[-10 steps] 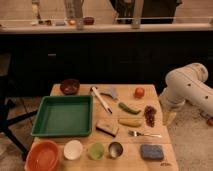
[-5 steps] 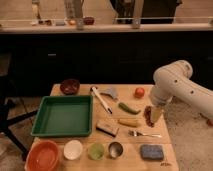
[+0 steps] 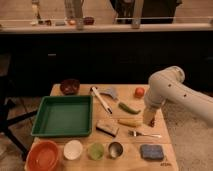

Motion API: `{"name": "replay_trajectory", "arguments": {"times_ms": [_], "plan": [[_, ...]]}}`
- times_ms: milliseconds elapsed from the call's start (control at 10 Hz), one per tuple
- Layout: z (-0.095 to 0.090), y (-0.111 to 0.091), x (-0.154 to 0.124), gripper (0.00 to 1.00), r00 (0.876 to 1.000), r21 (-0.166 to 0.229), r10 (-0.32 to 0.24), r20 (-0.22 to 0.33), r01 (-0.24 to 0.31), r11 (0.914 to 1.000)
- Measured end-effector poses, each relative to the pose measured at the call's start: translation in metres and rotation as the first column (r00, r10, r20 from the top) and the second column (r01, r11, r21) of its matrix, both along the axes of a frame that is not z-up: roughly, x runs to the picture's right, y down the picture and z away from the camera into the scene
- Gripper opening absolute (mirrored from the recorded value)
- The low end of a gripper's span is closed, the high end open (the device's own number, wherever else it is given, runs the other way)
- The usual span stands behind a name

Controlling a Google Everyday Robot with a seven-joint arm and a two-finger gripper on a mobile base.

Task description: Place pepper in red bowl

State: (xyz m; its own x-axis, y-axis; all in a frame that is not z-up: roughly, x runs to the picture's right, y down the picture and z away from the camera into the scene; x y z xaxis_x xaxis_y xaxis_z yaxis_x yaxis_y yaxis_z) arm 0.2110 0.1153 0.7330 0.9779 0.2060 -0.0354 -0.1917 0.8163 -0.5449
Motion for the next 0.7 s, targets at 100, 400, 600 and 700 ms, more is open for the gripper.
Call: {"name": "replay_trajectory", "arguments": {"times_ms": [100, 400, 600, 700], "plan": [[0.006, 0.0019, -0.0015, 0.8, 1.0, 0.006, 0.024, -0.006, -0.024, 0.9997], [0.0084, 0.003, -0.002, 0.8, 0.999, 0.009, 0.034, -0.009, -0.034, 0.9994], [0.0084, 0.0029, -0.0023, 0.8, 0.999, 0.009, 0.034, -0.008, -0.034, 0.9994], [0.0084, 0.003, -0.0021, 0.8, 0.999, 0.009, 0.034, -0.009, -0.034, 0.9994]]}}
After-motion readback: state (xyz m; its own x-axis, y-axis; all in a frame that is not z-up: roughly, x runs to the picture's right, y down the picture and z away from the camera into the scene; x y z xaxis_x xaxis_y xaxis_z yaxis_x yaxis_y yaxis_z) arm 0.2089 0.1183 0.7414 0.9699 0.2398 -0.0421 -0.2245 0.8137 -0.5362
